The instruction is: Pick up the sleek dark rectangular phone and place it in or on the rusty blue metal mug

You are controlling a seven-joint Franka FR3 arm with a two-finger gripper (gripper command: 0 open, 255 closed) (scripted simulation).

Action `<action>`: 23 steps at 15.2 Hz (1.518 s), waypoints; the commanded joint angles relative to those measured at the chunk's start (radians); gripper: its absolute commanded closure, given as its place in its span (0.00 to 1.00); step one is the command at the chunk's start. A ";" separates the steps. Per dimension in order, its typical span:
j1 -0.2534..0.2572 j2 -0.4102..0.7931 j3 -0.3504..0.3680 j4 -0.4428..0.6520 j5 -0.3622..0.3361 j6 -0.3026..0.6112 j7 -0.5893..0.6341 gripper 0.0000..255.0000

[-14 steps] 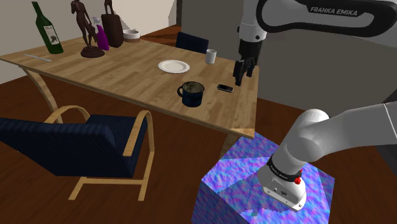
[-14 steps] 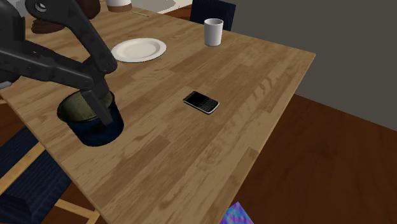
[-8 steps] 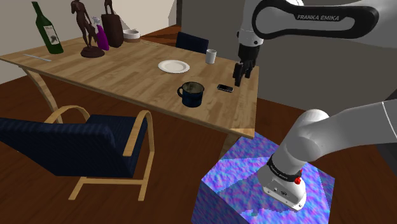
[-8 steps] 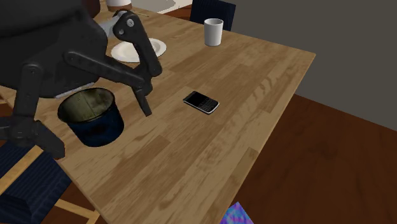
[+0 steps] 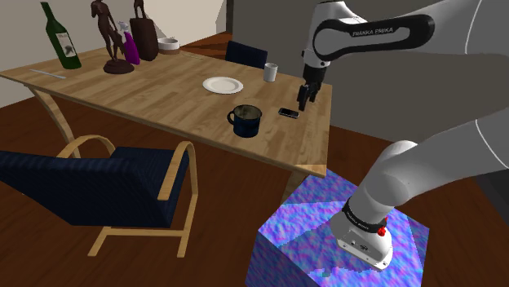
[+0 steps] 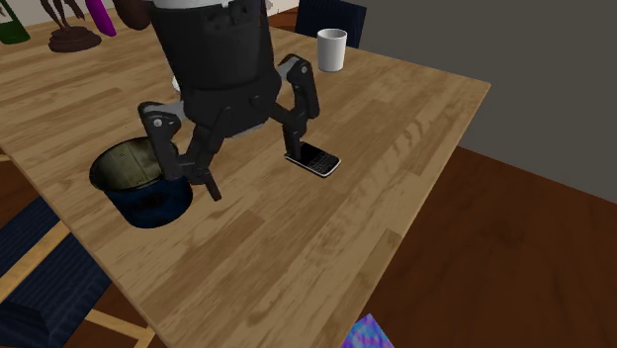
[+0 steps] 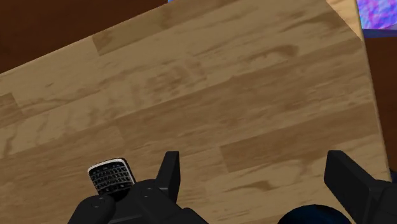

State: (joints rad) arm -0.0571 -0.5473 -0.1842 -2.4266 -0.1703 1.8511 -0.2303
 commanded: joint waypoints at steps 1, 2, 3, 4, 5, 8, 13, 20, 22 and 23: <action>-0.008 0.053 -0.040 0.012 -0.006 0.052 -0.048 0.00; -0.010 0.082 -0.060 0.020 -0.006 0.077 -0.071 0.00; -0.013 0.113 -0.079 0.029 -0.005 0.103 -0.095 0.00; -0.014 0.144 -0.098 0.040 -0.001 0.128 -0.120 0.00; -0.015 0.177 -0.117 0.052 0.004 0.152 -0.145 0.00; -0.017 0.281 -0.171 0.097 0.032 0.219 -0.225 0.00; -0.022 0.474 -0.244 0.200 0.127 0.308 -0.379 0.00; -0.054 0.668 -0.271 0.307 0.257 0.376 -0.529 0.00; -0.055 0.684 -0.269 0.296 0.268 0.400 -0.537 0.00; -0.056 0.693 -0.268 0.291 0.273 0.413 -0.540 0.00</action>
State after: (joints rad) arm -0.1124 0.1386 -0.4525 -2.1284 0.0982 2.2506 -0.7664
